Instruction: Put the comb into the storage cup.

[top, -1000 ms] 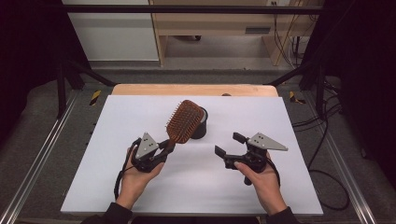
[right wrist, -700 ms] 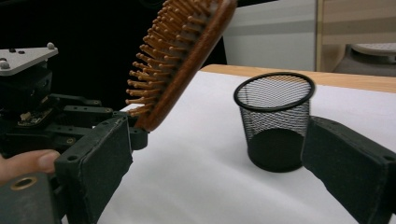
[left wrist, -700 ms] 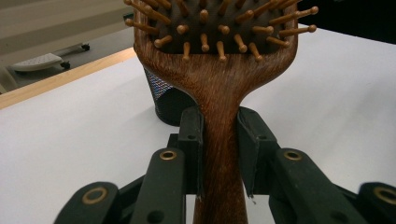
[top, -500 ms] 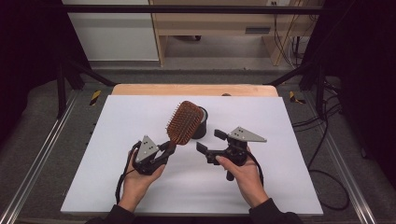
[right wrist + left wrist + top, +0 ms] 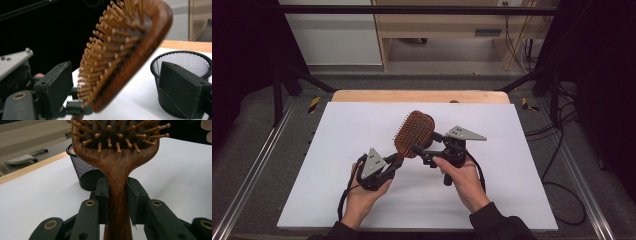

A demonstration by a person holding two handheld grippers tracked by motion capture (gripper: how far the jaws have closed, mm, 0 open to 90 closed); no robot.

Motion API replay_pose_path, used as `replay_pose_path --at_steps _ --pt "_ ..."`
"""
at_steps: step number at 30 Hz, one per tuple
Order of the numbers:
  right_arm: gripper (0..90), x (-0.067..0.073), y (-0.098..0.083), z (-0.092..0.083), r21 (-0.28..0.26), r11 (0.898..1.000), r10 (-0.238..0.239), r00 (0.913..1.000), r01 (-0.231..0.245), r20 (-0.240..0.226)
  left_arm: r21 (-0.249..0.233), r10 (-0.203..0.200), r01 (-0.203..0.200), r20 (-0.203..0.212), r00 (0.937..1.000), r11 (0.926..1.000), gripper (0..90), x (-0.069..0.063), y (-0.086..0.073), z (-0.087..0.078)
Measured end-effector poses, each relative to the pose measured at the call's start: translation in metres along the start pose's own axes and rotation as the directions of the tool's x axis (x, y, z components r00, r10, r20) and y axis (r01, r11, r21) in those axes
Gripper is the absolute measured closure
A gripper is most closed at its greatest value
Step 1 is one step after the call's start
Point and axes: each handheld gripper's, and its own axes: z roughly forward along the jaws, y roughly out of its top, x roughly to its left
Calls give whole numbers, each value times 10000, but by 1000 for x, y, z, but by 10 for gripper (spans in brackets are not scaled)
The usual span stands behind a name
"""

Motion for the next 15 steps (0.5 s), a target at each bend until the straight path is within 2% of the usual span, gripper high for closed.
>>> replay_pose_path --at_steps 15 --pt "185 1 11 5 -14 9998 206 9995 -207 -254 -106 137 -136 122 9998 9999 728 -7 2 0"
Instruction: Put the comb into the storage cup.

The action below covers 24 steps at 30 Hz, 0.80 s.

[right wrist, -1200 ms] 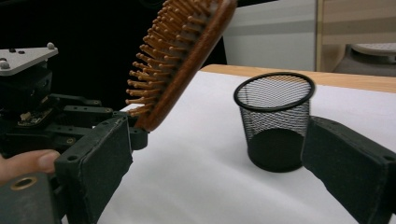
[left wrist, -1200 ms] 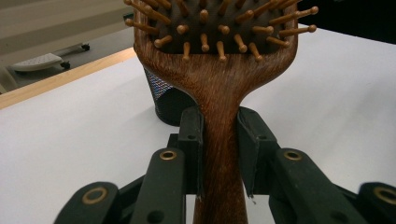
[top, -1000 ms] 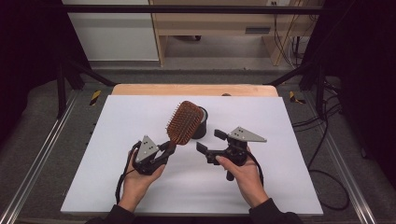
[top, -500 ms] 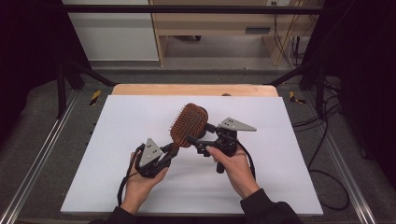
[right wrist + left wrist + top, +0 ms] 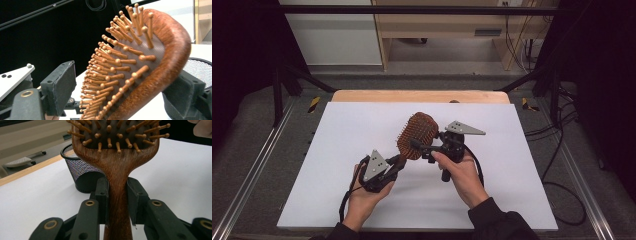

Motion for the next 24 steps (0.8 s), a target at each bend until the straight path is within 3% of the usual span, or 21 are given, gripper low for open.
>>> replay_pose_path --at_steps 24 --pt "270 -1 3 2 -9 9999 145 9996 -146 -222 -41 57 -57 112 9999 10000 728 -3 1 0"
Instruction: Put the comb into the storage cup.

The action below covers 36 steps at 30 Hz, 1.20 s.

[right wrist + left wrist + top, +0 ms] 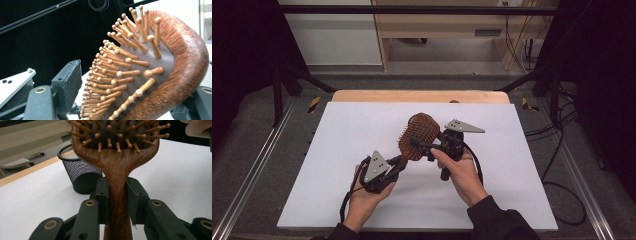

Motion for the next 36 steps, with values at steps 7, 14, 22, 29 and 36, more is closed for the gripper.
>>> replay_pose_path --at_steps 7,14,22,29,36 --pt "276 0 0 0 -4 10000 -8 10000 8 -6 -5 -12 12 -4 10000 10000 728 0 0 0" --pt "288 -1 0 0 -22 10000 16 10000 -16 -33 -20 -23 23 0 10000 10000 728 0 0 0" --pt "345 -1 1 -1 -31 9997 235 9996 -236 -132 -4 -86 86 7 10000 10000 728 1 -4 2" --pt "440 3 2 -1 -235 9986 457 9982 -466 -378 -12 -126 126 -133 9998 9999 728 1 -5 3" --pt "499 12 5 0 -332 9990 300 9986 -314 -428 -22 -237 236 -242 9994 9997 729 1 -5 4"
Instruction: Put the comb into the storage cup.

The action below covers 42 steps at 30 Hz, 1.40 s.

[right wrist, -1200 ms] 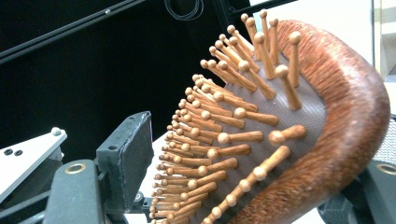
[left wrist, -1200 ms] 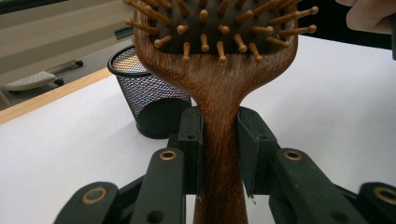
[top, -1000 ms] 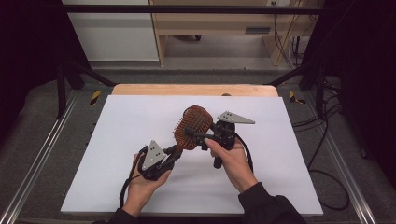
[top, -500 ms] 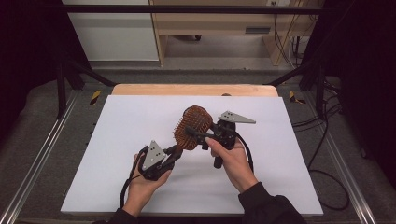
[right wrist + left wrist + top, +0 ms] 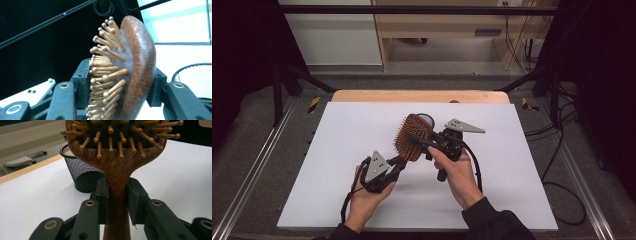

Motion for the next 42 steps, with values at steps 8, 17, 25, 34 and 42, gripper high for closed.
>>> replay_pose_path --at_steps 8,17,25,34,42 --pt "524 9 8 7 156 9998 -112 9999 112 17 -370 -364 352 -339 9988 9987 644 3 -1 -3" --pt "521 0 37 3 -204 9991 -350 9980 362 535 -659 -398 341 -870 9954 9972 337 15 -9 -24" --pt "520 -11 70 -1 -487 9967 -595 9935 644 974 -1106 -1048 885 -1524 9827 9899 113 35 -21 -50" --pt "519 -19 104 5 -777 9932 -751 9877 863 1369 -1638 -1649 1326 -2026 9653 9775 34 59 -33 -71" --pt "519 -33 132 14 -936 9896 -911 9798 1090 1780 -1741 -1980 1596 -2325 9522 9717 33 71 -37 -74"
